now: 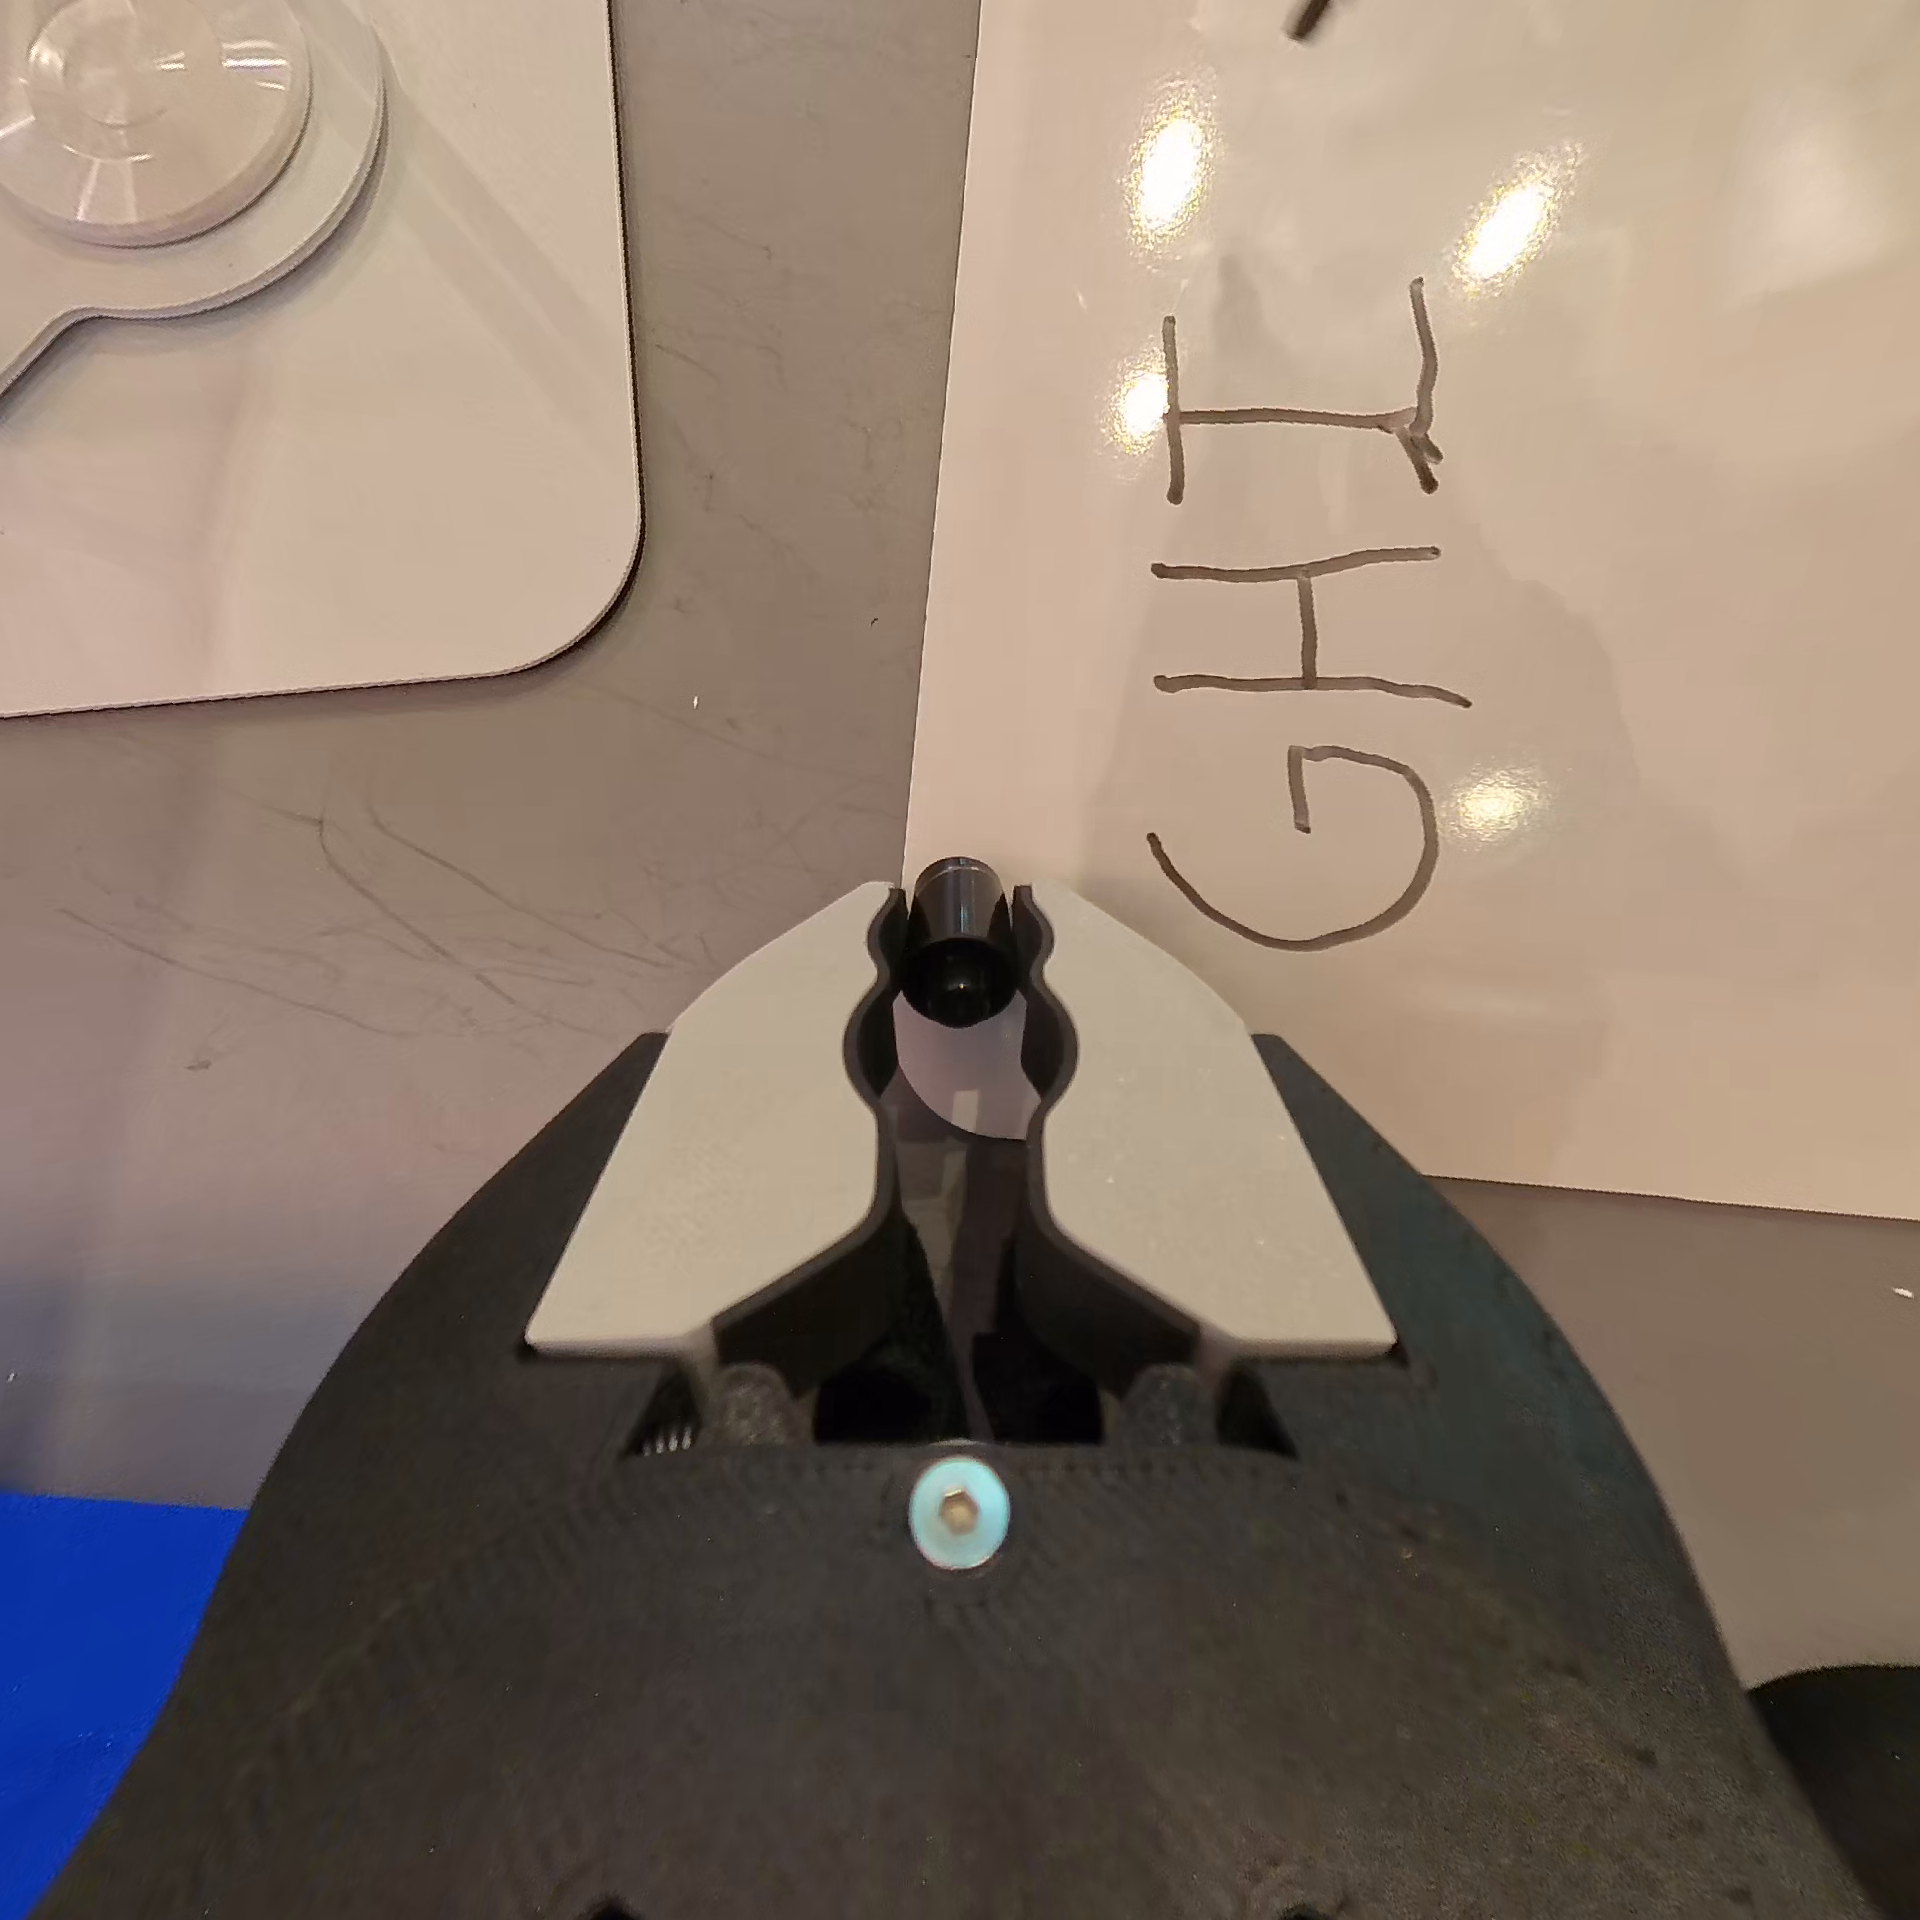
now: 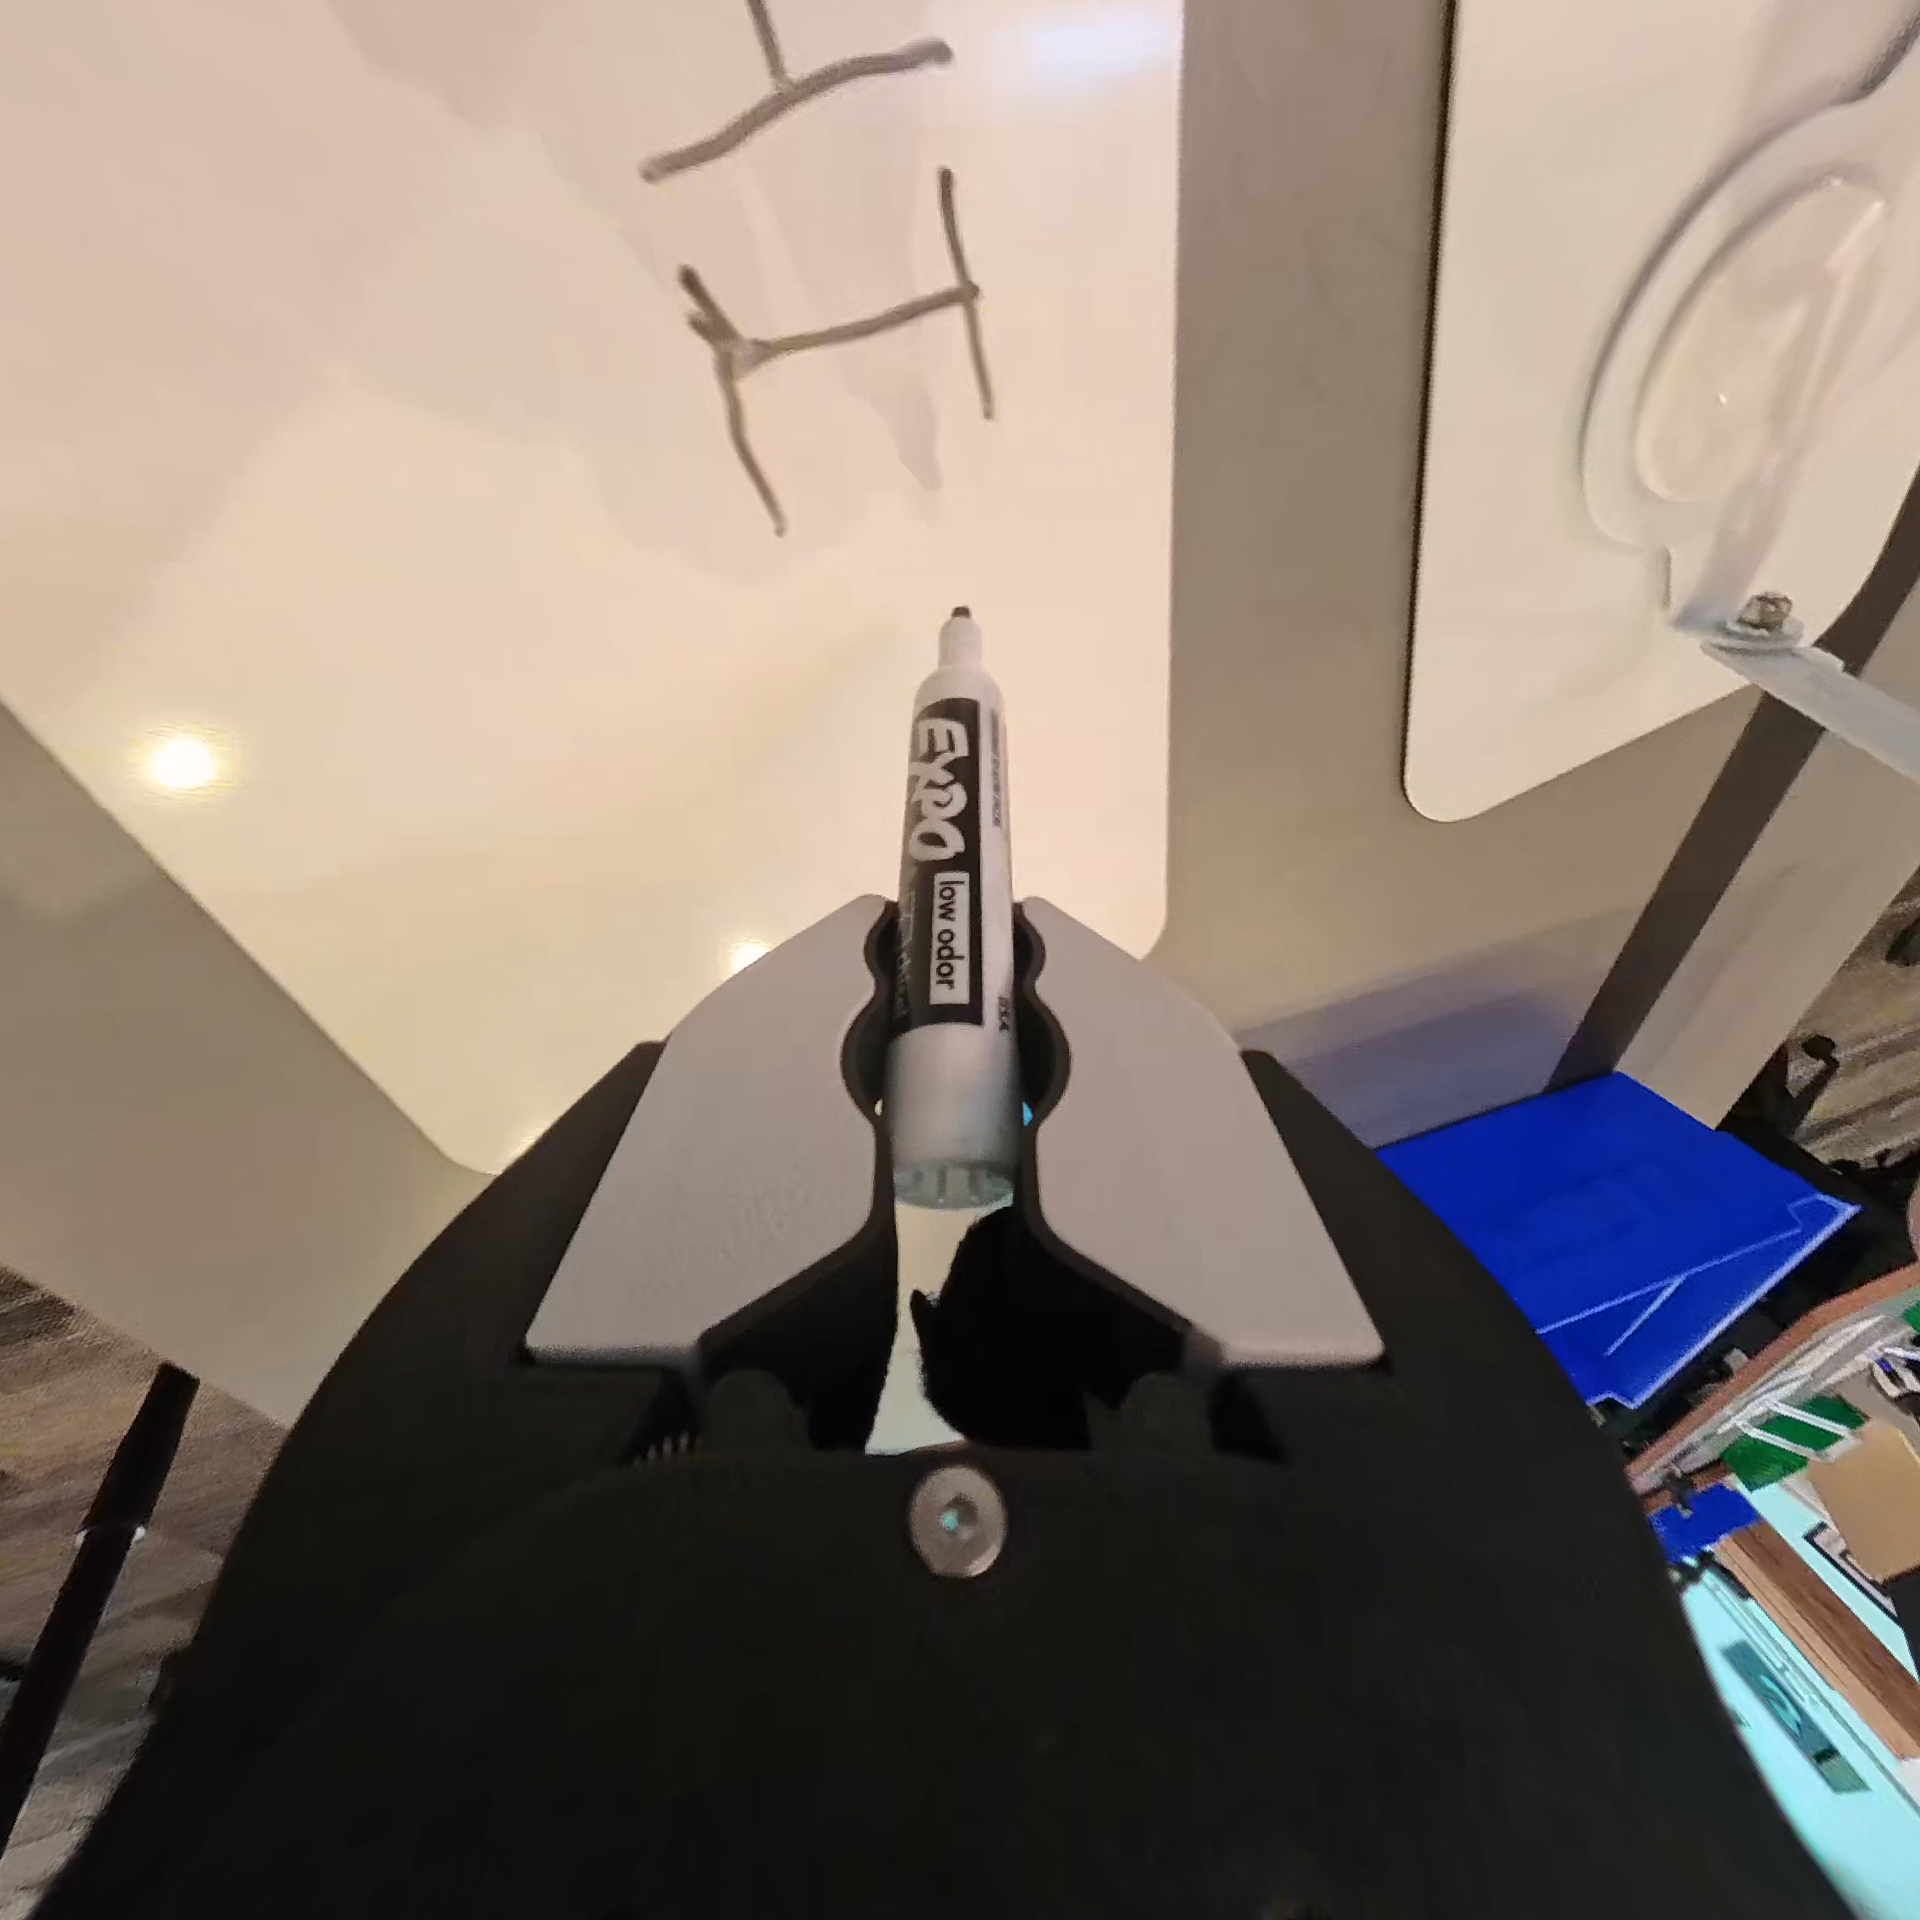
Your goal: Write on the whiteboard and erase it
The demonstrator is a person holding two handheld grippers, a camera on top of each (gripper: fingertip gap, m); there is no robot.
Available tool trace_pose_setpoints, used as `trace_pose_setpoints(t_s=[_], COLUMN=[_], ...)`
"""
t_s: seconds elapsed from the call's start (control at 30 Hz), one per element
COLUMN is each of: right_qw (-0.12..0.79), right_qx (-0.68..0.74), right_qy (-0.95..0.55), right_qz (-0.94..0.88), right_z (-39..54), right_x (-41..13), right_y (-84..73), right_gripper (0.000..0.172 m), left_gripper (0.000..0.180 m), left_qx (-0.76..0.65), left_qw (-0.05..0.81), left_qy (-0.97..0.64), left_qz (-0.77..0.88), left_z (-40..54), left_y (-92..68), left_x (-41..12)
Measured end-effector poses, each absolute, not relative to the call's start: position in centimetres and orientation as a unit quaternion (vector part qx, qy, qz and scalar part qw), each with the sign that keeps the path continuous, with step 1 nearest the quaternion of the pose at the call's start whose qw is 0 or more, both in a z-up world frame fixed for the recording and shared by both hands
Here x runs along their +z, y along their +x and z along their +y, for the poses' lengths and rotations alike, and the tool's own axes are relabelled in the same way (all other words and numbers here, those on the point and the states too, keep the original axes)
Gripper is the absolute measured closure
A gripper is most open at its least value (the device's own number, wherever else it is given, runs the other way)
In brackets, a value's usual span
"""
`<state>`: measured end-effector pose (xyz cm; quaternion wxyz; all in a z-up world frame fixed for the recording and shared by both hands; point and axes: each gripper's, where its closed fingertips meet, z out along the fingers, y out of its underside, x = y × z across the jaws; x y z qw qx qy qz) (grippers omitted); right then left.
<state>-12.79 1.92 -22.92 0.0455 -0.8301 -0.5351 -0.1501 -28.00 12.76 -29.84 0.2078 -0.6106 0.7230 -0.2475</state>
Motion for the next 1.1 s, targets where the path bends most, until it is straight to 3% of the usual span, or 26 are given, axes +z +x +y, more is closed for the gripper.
trace_pose_setpoints(t_s=[1.1], right_qw=[0.007], right_qx=[-0.132], right_qy=[-0.821], right_qz=[-0.556], right_z=[-1.2], right_x=[-24.6], right_y=[-13.3], right_gripper=[0.151], left_gripper=[0.161], left_qx=[-0.247], left_qw=[0.207], left_qy=[-0.611], left_qz=[0.723], left_z=[12.8], left_y=[-28.0], left_x=[-29.9])
